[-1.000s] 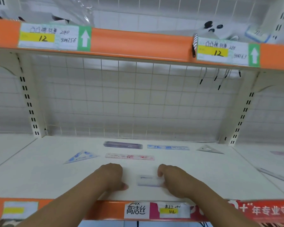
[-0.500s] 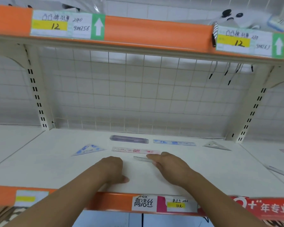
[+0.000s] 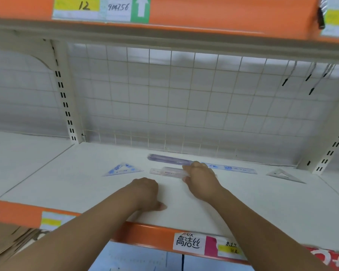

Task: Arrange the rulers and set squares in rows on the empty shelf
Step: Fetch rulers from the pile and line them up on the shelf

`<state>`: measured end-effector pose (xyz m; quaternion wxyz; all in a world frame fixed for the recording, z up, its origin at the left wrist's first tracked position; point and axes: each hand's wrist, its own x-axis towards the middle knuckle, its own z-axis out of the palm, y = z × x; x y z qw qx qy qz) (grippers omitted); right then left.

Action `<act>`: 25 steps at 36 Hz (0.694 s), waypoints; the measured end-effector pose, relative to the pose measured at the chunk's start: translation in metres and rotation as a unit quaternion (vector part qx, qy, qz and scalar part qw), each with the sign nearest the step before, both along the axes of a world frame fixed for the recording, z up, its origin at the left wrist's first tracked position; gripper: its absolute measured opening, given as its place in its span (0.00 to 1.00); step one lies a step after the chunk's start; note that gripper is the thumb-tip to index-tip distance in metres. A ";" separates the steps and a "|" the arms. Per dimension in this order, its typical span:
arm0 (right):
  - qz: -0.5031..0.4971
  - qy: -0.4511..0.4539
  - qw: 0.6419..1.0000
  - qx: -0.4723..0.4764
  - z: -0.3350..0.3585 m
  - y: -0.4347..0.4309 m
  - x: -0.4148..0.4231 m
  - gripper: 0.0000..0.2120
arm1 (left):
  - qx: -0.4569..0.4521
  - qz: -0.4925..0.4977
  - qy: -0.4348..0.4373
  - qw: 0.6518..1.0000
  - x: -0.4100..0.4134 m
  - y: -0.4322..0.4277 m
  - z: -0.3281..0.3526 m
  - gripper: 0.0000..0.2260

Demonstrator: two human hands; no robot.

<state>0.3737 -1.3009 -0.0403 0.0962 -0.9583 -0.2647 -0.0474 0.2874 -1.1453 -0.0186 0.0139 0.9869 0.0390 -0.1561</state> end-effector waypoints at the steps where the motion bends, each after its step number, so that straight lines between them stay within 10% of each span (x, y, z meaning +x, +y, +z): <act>1: 0.000 -0.002 1.000 0.005 -0.001 0.004 0.003 0.15 | -0.003 0.002 0.000 1.000 0.000 0.001 0.000 0.25; 25: 0.001 -0.007 1.000 0.018 -0.010 0.055 0.068 0.10 | -0.027 0.092 0.029 0.995 -0.006 0.024 0.002 0.26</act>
